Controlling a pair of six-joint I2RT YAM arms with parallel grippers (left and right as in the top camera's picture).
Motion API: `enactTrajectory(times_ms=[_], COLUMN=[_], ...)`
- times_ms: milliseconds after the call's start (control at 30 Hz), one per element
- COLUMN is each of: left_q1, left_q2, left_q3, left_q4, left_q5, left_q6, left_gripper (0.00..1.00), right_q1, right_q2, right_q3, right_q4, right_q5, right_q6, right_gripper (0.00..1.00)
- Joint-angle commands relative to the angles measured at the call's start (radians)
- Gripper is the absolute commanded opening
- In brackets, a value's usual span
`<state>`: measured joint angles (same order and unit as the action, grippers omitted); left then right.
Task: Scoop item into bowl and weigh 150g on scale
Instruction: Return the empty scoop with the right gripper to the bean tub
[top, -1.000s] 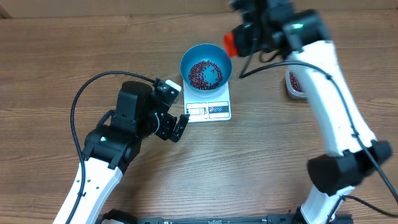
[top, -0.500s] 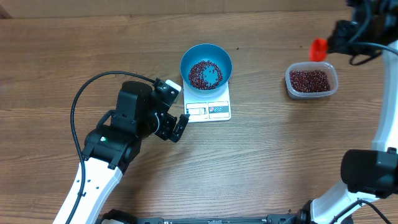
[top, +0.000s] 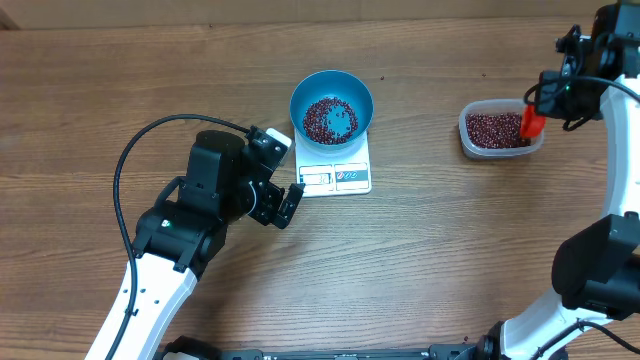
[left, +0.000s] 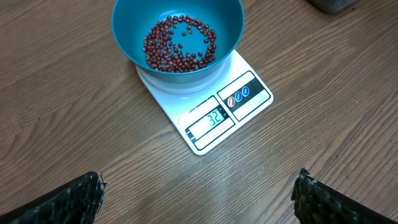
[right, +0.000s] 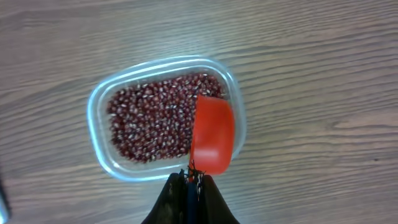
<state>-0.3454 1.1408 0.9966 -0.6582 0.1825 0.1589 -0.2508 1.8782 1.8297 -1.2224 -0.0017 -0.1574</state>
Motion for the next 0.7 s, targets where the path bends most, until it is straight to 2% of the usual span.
enactTrajectory(times_ms=[0,667], left_q1=[-0.001,-0.001], left_q2=[-0.002,-0.002], left_q3=[0.023,0.023], left_q4=[0.0,0.001], left_q5=[-0.006,-0.006], left_q6=[-0.01,-0.01], left_gripper=[1.0,1.0], right_q1=[0.016,0.027], right_q2=[-0.019,-0.002], right_q3=[-0.027,-0.142], right_q4=[0.03,0.113], right_q5=[0.069,0.079], right_q6=[-0.005,-0.005], right_gripper=[0.04,0.04])
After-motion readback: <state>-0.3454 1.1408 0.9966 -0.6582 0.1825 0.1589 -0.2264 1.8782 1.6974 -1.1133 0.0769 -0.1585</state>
